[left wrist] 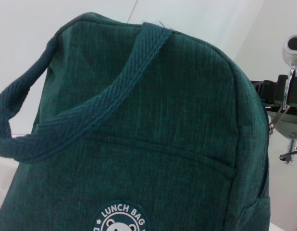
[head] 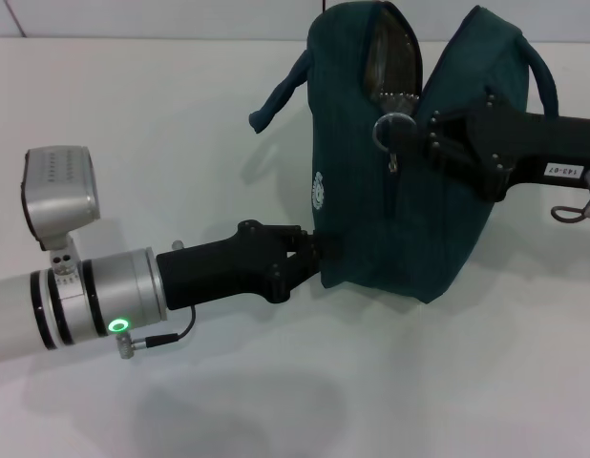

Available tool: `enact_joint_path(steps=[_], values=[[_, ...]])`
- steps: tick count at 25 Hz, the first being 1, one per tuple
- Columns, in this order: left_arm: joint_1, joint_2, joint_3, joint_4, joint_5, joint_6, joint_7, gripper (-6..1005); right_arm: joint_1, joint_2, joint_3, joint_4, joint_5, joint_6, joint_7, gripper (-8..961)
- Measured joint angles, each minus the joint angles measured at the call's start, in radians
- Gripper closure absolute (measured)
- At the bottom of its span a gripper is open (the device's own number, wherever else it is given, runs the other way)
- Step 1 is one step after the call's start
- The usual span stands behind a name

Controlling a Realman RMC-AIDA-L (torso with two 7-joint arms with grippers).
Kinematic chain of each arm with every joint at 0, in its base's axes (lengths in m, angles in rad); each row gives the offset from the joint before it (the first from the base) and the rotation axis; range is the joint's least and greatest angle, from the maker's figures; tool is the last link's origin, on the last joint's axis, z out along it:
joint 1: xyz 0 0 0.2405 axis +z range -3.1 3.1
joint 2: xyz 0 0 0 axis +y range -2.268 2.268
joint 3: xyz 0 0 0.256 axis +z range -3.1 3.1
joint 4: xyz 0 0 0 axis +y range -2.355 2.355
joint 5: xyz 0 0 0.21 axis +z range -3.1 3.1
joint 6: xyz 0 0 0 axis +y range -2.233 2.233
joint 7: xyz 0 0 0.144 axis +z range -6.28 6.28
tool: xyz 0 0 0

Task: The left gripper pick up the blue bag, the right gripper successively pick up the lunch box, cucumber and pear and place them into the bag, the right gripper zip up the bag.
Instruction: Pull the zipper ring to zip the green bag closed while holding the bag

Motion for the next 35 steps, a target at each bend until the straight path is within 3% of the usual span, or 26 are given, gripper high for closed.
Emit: enact_joint_path(steps=[11, 22, 31, 35], values=[[-0.007, 0.001, 0.056, -0.003, -0.001, -0.057, 0.034, 944, -0.014, -0.002, 0.002, 0.0, 0.077, 0.007, 0.0, 927], [-0.002, 0.005, 0.096, -0.002, 0.003, -0.061, 0.11, 945, -0.035, 0.0, 0.061, 0.0, 0.086, 0.028, -0.001, 925], [-0.006, 0.008, 0.111, 0.004, -0.003, -0.061, 0.114, 866, -0.044, 0.0, 0.06, 0.0, 0.097, 0.036, -0.001, 924], [-0.003, 0.008, 0.108, -0.002, -0.079, -0.053, 0.038, 832, -0.045, 0.0, 0.053, 0.0, 0.089, 0.036, -0.001, 923]])
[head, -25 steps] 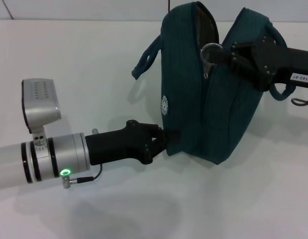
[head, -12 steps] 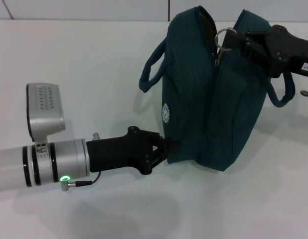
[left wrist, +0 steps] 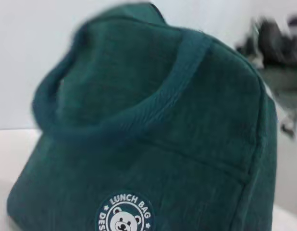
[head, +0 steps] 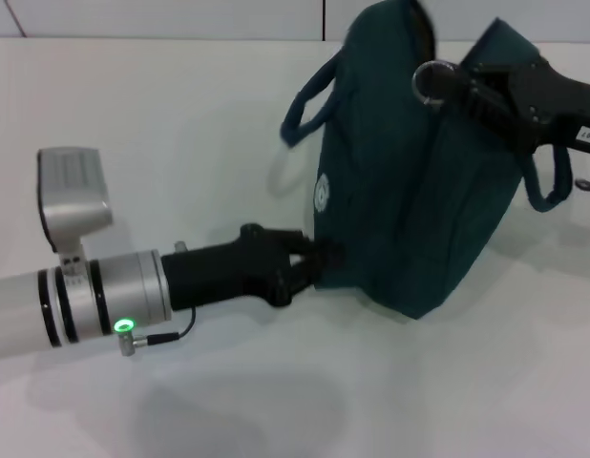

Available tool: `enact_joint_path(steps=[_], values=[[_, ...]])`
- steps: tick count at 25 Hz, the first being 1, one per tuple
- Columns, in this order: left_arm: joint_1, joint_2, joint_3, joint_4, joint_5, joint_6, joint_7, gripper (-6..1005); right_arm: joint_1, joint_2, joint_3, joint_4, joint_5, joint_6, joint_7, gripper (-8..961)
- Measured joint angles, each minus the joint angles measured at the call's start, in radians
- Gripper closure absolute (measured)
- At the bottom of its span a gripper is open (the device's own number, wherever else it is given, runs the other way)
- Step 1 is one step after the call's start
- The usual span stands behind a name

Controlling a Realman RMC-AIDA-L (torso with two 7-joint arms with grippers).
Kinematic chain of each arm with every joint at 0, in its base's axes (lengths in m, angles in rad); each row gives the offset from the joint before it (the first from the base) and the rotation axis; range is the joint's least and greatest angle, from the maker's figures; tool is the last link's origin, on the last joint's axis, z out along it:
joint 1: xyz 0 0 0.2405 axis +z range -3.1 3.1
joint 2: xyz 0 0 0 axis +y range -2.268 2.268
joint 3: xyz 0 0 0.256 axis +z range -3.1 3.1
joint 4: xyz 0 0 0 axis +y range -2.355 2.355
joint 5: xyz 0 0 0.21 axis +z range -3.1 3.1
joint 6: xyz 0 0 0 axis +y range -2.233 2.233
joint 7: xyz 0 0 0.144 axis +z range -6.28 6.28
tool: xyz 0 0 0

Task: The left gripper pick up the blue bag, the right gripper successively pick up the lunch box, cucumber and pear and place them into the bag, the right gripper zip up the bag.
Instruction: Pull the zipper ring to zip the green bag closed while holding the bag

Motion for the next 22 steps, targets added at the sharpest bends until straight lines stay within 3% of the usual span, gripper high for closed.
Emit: enact_joint_path(steps=[5, 15, 22], values=[[0.003, 0.004, -0.003, 0.013, -0.048, 0.045, -0.109, 788, -0.011, -0.001, -0.012, 0.004, -0.009, -0.001, -0.013, 922], [0.008, 0.009, 0.009, 0.142, -0.041, 0.086, -0.269, 499, -0.019, -0.003, -0.011, 0.014, -0.01, -0.006, -0.039, 920], [-0.01, 0.003, 0.048, 0.153, -0.038, 0.108, -0.285, 338, -0.019, -0.002, -0.011, 0.014, -0.011, 0.0, -0.051, 919]])
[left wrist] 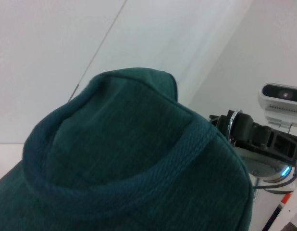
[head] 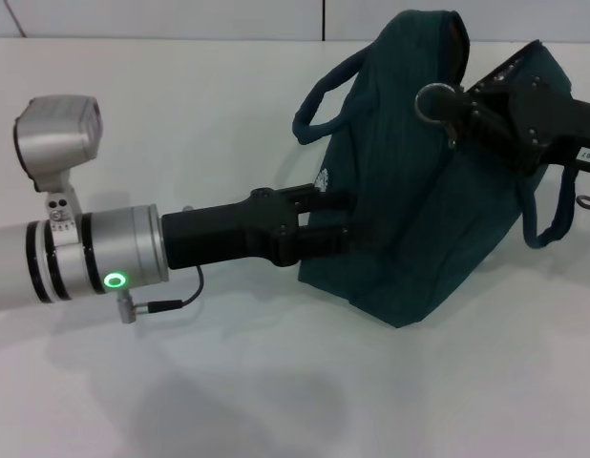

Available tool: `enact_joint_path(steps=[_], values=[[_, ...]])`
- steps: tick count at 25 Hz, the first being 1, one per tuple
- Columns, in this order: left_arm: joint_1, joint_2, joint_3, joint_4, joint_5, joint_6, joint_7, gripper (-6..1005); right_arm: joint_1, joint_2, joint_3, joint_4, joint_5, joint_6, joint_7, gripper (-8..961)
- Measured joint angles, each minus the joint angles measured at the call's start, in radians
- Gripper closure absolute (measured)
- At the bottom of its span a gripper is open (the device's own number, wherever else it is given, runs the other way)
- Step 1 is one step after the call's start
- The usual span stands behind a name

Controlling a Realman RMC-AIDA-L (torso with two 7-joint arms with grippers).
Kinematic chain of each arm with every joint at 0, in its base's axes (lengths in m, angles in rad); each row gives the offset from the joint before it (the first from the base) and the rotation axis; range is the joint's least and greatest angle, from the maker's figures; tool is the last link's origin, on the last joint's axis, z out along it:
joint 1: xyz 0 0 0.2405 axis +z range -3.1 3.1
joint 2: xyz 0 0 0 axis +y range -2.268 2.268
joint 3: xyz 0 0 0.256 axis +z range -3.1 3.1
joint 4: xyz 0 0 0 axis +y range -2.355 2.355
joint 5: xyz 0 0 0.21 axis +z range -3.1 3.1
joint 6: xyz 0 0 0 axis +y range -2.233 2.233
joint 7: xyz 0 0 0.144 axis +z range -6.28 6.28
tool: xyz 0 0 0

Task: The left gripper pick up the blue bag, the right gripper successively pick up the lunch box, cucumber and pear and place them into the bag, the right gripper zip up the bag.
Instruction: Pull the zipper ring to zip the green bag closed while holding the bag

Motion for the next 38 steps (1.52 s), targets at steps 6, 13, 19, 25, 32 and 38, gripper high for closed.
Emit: enact_joint_path(steps=[6, 13, 19, 25, 32, 38], values=[[-0.007, -0.009, 0.0, -0.008, -0.022, -0.031, 0.014, 271, 0.002, 0.002, 0.0, 0.009, 0.0, 0.0, 0.0, 918], [-0.007, -0.011, 0.0, -0.061, -0.113, -0.055, 0.093, 285, 0.001, 0.002, 0.0, 0.015, 0.004, -0.01, 0.001, 917], [0.003, -0.007, 0.028, -0.063, -0.112, -0.052, 0.18, 353, -0.001, 0.0, 0.01, 0.016, 0.031, -0.02, 0.009, 916], [0.014, -0.006, 0.047, -0.063, -0.119, -0.048, 0.224, 591, 0.0, -0.004, 0.011, 0.015, 0.037, -0.015, 0.014, 915], [0.016, -0.006, 0.048, -0.068, -0.129, -0.044, 0.225, 732, 0.002, -0.003, 0.005, 0.014, 0.036, -0.014, 0.014, 914], [0.017, -0.006, 0.053, -0.074, -0.125, -0.043, 0.225, 854, -0.002, -0.003, 0.008, 0.014, 0.036, -0.019, 0.021, 912]])
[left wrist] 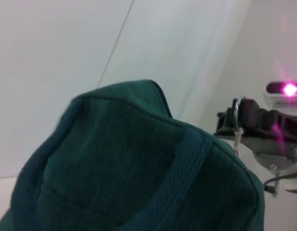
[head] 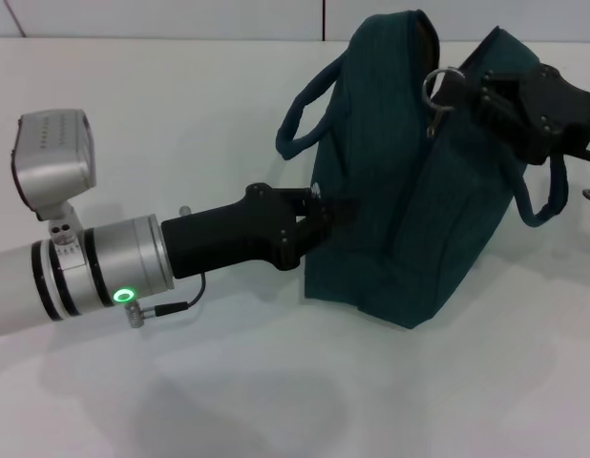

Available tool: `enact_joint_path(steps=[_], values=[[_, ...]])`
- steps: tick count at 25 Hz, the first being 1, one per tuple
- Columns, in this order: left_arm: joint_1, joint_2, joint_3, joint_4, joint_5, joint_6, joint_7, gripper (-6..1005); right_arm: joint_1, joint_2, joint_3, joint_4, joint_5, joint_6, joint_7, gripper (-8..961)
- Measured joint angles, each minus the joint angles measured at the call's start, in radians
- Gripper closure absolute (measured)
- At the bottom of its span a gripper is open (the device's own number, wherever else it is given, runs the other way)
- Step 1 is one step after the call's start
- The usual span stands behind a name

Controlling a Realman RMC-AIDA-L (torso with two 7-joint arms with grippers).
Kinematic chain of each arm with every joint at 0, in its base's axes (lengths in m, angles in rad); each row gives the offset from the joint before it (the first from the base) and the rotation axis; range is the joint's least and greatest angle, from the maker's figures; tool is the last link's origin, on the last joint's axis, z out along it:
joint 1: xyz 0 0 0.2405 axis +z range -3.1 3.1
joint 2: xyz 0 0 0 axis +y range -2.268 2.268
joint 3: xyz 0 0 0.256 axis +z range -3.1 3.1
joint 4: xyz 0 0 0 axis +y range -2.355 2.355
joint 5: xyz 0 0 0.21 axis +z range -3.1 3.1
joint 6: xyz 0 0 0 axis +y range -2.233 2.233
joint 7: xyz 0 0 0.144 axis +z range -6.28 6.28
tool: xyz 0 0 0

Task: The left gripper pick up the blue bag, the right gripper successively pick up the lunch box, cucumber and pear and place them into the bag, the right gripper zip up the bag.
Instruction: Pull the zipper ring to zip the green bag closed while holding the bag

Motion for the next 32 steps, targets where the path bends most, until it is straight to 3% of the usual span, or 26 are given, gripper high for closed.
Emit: enact_joint_path(steps=[5, 13, 26, 32], values=[[0.003, 0.004, 0.042, 0.0, 0.001, 0.002, 0.012, 930, -0.003, -0.001, 0.003, 0.001, 0.009, 0.0, 0.015, 912], [0.013, 0.013, 0.123, 0.007, 0.007, 0.005, 0.071, 926, -0.017, -0.003, 0.005, 0.002, 0.026, 0.008, 0.016, 910], [0.015, 0.015, 0.125, 0.01, 0.057, 0.027, 0.119, 868, -0.03, -0.001, 0.016, 0.002, 0.027, 0.018, 0.014, 908], [0.025, 0.015, 0.115, 0.01, -0.004, 0.03, 0.041, 841, -0.032, 0.0, 0.014, 0.002, 0.023, 0.018, 0.01, 907]])
